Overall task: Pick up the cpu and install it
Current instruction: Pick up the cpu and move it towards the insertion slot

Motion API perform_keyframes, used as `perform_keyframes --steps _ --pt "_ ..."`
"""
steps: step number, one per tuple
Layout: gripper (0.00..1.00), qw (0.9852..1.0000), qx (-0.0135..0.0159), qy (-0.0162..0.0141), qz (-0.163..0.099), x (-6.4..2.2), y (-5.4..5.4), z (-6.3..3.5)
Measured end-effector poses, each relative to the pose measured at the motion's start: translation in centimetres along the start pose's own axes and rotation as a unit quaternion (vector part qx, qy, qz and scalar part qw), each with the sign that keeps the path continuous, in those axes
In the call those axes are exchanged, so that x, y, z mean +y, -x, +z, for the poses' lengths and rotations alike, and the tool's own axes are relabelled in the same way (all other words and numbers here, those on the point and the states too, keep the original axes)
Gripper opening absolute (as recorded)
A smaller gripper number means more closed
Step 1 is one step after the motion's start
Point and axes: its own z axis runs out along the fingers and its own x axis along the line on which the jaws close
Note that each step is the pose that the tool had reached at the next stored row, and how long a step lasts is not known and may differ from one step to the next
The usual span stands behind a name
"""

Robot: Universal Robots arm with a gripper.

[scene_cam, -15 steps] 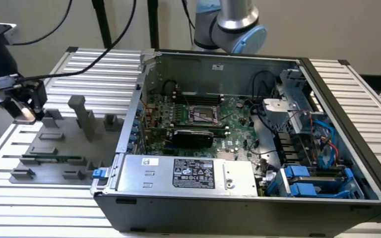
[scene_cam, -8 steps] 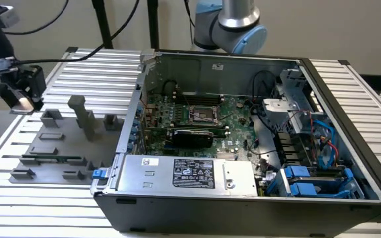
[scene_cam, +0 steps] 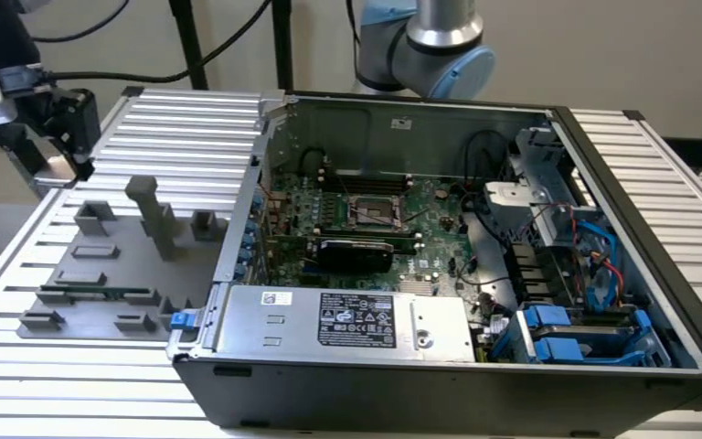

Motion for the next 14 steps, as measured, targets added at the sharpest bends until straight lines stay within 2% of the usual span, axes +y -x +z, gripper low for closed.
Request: perform_keyframes --steps 6,14 --pt "0.55 1.0 0.0 0.0 0.0 0.43 2.7 -1.61" --pt "0.55 1.0 -0.0001 0.0004 0.0 0.88 6.3 -2.51"
